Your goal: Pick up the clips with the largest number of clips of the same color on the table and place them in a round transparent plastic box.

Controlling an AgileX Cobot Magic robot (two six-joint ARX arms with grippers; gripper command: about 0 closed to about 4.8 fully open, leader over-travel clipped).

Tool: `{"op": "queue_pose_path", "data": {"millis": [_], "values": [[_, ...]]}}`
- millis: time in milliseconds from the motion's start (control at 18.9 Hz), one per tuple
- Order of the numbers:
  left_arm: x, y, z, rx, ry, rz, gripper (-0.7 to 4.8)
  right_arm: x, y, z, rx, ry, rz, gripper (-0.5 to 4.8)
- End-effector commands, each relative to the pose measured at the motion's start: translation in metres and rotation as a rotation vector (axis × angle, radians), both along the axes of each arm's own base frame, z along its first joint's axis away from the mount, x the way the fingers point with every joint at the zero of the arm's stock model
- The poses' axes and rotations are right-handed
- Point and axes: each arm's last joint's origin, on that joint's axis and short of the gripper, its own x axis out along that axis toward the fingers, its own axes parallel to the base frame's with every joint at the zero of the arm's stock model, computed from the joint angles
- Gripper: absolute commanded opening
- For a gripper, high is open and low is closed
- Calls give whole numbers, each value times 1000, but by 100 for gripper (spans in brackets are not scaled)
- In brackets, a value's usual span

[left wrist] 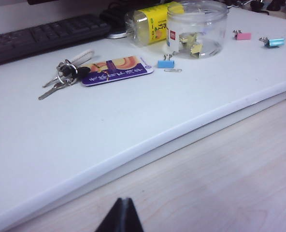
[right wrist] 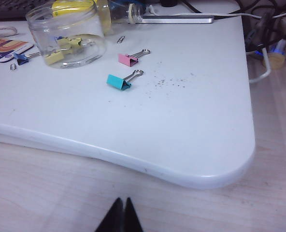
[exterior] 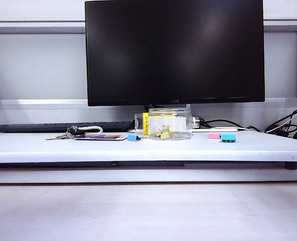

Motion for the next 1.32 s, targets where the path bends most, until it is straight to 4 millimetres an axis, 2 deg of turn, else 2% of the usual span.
{"op": "queue_pose_path", "data": {"millis": [53, 211, 370, 475, 634, 1057, 1321], "values": [[-1, 1, 2, -16, -28, 9, -5, 0, 0, -1, 1, -2, 0, -1], [4, 14, 2, -23, -24, 100, -5, 0, 0, -1, 1, -3, 0, 0], [9, 34, 2, -20, -29, 316, -5, 0, 0, -1, 1, -3, 0, 0], [9, 40, 3, -21, -39, 383, -5, 0, -1, 0, 3, -17, -10, 0], [9, 41, 3, -21, -38, 388, -5, -1, -4, 4, 12, -73, -35, 0], [9, 41, 3, -21, -38, 389, -5, 0, -19, 4, 6, -71, -194, 0], [9, 41, 3, -21, -38, 389, -5, 0, -20, 4, 6, -71, -205, 0]]}}
